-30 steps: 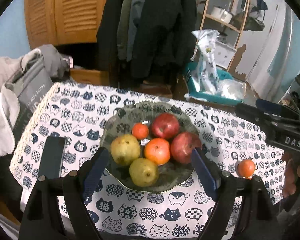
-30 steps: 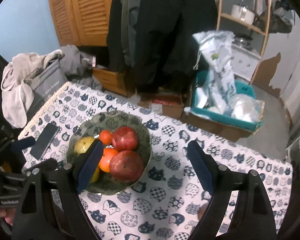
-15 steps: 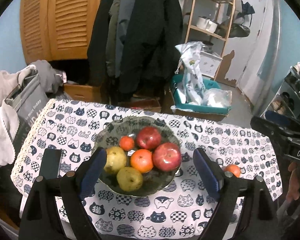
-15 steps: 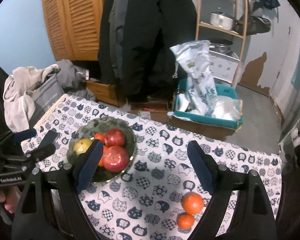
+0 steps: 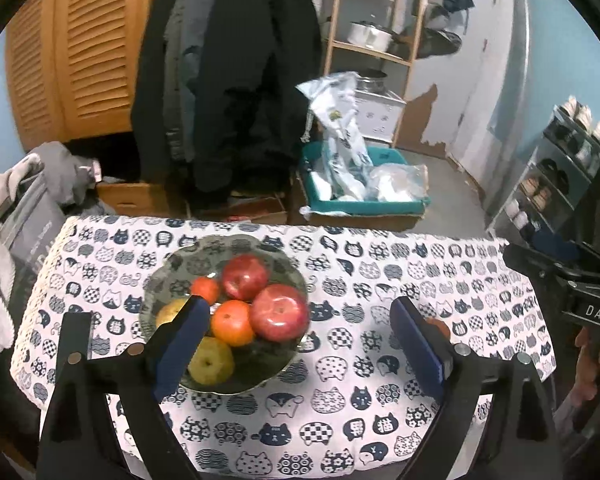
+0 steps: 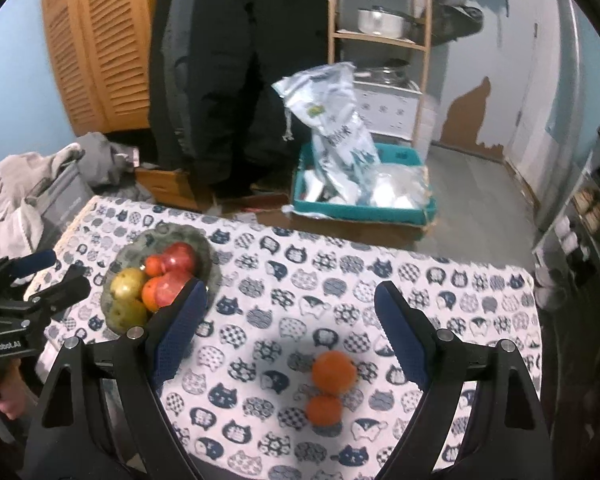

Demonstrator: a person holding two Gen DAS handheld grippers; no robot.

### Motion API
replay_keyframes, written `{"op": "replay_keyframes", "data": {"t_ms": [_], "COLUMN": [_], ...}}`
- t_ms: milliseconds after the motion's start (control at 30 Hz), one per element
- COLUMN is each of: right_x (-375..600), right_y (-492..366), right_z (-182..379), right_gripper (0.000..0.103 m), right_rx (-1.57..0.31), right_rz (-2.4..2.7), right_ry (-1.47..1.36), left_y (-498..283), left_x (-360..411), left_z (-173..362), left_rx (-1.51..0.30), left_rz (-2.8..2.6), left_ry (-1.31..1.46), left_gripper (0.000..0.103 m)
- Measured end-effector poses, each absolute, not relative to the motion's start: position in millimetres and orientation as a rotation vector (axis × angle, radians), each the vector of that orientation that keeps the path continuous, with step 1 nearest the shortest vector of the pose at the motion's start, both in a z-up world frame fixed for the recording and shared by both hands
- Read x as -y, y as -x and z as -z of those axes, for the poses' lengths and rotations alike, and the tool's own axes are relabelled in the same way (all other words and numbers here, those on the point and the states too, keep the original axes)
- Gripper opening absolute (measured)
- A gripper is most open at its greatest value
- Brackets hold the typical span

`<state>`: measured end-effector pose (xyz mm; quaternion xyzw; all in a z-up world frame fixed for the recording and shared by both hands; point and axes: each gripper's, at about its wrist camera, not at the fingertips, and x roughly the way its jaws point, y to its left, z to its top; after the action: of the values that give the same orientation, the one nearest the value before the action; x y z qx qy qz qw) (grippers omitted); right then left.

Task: Organize fruits
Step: 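Move both tools over the two oranges on the table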

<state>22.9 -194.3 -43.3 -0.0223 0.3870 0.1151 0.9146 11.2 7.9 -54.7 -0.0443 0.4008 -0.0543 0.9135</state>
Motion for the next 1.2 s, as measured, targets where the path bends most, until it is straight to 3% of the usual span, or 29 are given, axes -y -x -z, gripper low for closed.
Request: {"op": "replay_keyframes", "data": {"t_ms": [333, 633, 1200], "right_x": [225.9, 240.0, 243.9], "right_y": [-13.3, -18.4, -26.6], "right_z": [73.0, 133.9, 227.7], "right_gripper": [0.086, 0.086, 0.080], "right_rx": [-0.886, -1.045, -1.279], "right_rz": [-0.163, -0.135, -0.126], "right_ry": [0.037, 0.018, -0.030], "left_y": [-18.3, -28.4, -39.5], "left_x": [35.7, 67.5, 75.2], "left_z": [78.2, 133.5, 200.0], "left_rx": [-0.886, -1.003, -1.153], "left_rz": [0.171, 0.185, 0.167], "left_ry": [0.033, -0.072, -0.076], "left_gripper": [0.093, 0.093, 0.093]}}
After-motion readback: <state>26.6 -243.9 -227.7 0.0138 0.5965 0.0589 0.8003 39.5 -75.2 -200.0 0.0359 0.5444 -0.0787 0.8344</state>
